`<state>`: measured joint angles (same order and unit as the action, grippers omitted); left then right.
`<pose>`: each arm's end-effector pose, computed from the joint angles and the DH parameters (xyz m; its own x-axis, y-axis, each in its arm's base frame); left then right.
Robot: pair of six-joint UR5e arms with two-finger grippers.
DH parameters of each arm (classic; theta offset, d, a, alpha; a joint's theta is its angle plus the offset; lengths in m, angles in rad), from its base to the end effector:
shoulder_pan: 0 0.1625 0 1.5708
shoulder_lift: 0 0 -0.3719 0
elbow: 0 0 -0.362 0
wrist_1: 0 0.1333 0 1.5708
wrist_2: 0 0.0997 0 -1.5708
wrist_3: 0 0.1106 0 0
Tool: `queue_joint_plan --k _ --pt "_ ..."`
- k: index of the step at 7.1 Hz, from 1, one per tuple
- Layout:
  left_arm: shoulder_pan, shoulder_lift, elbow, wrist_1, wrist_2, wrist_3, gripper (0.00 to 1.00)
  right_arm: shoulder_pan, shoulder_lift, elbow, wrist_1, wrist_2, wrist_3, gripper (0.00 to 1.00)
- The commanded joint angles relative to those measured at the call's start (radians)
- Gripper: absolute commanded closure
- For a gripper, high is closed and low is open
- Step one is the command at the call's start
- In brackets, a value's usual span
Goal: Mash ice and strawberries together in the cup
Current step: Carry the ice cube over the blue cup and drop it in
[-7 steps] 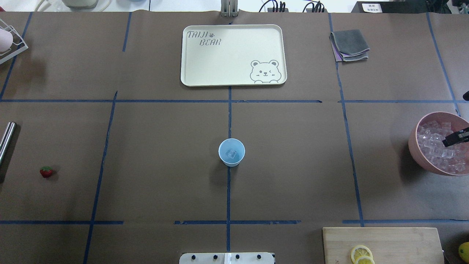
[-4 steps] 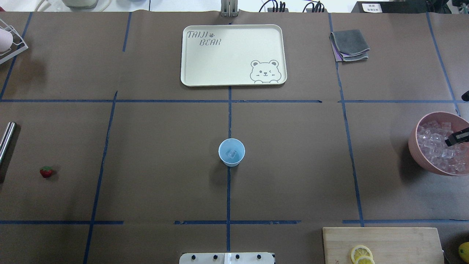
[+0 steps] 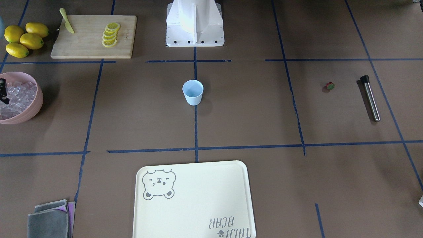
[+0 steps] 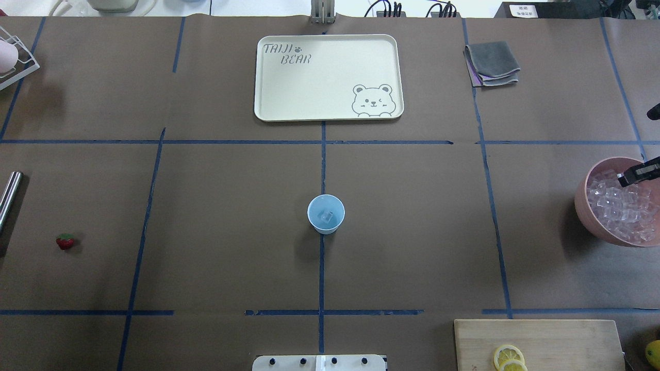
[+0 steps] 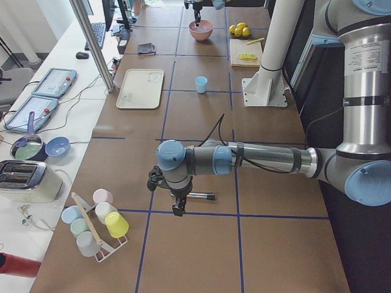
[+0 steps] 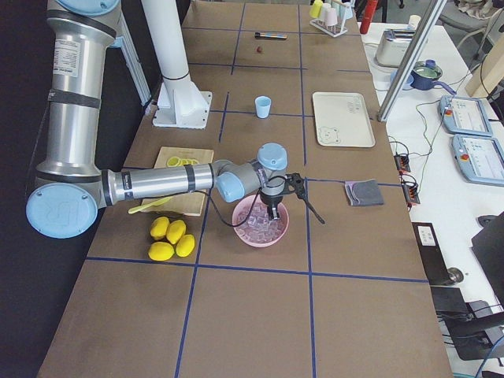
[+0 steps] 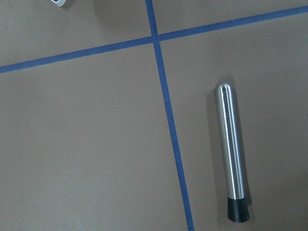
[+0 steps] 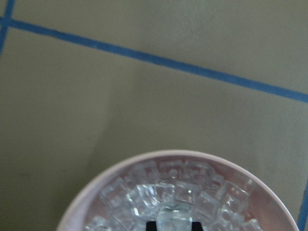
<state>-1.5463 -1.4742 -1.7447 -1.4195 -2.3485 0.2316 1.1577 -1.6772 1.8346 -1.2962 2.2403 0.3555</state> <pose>-0.0454 -0.4199 0.5907 0.6889 0.1954 -0.6980 -0.1876 0.9782 0.0887 -0.1194 -0.4334 0.5126 0.7024 -0.2287 0.6741 0.1281 0.9721 0.1963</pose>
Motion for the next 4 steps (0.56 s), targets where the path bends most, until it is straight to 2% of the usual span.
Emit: queue_joint_plan --k 1,2,4 --pt "0.0 0.0 -0.002 0.001 -0.002 0.0 0.0 0.011 0.199 0.115 -0.287 0.016 0.07 0.97" --pt "0.0 0.0 -0.001 0.001 -0.002 0.0 0.0 -0.042 0.28 0.148 -0.346 0.012 0.182 0.97" --pt "0.0 0.0 -0.002 0.001 -0.002 0.0 0.0 -0.215 0.437 0.164 -0.35 -0.062 0.488 0.97"
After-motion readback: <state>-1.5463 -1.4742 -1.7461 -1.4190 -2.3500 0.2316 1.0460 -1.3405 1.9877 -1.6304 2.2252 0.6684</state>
